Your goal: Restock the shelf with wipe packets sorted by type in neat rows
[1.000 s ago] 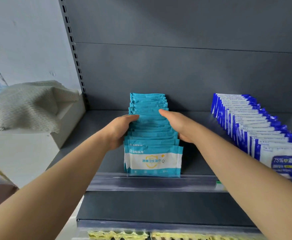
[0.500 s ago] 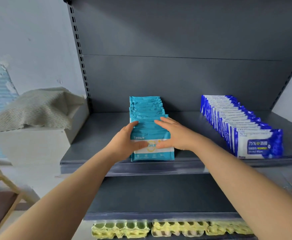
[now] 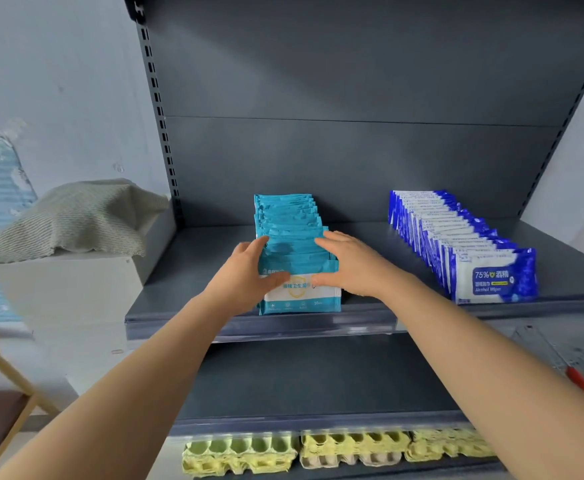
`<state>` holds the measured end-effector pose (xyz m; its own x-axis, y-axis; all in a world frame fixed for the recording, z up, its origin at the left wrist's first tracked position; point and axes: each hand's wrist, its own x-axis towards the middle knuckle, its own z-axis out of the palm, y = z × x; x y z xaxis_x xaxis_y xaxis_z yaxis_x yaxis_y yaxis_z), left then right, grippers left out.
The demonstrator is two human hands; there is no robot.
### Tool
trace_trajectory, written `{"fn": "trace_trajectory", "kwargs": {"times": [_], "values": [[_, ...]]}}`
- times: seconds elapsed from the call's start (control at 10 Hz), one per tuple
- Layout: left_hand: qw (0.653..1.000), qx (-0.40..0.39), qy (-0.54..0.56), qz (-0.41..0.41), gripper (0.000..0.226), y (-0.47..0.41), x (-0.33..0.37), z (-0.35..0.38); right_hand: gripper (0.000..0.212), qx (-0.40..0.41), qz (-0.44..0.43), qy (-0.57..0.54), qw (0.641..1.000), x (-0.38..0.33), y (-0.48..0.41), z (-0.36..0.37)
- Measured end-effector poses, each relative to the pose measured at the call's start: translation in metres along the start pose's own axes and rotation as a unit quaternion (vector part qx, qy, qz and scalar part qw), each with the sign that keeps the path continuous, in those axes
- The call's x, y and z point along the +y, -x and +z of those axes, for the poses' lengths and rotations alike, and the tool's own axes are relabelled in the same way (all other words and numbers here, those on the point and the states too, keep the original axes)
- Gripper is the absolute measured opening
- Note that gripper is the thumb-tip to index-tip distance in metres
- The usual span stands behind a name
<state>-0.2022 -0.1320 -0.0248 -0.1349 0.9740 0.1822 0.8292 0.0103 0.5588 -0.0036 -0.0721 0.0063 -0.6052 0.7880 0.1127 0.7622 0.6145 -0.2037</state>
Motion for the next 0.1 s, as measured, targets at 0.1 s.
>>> {"fn": "trace_trajectory", "kwargs": {"times": [0.1], "values": [[0.99, 0.073, -0.115, 0.035, 0.063, 0.0044, 0.0129, -0.0064, 0.059, 0.044, 0.011, 0.008, 0.999, 0.0046, 0.0154, -0.0095]]}}
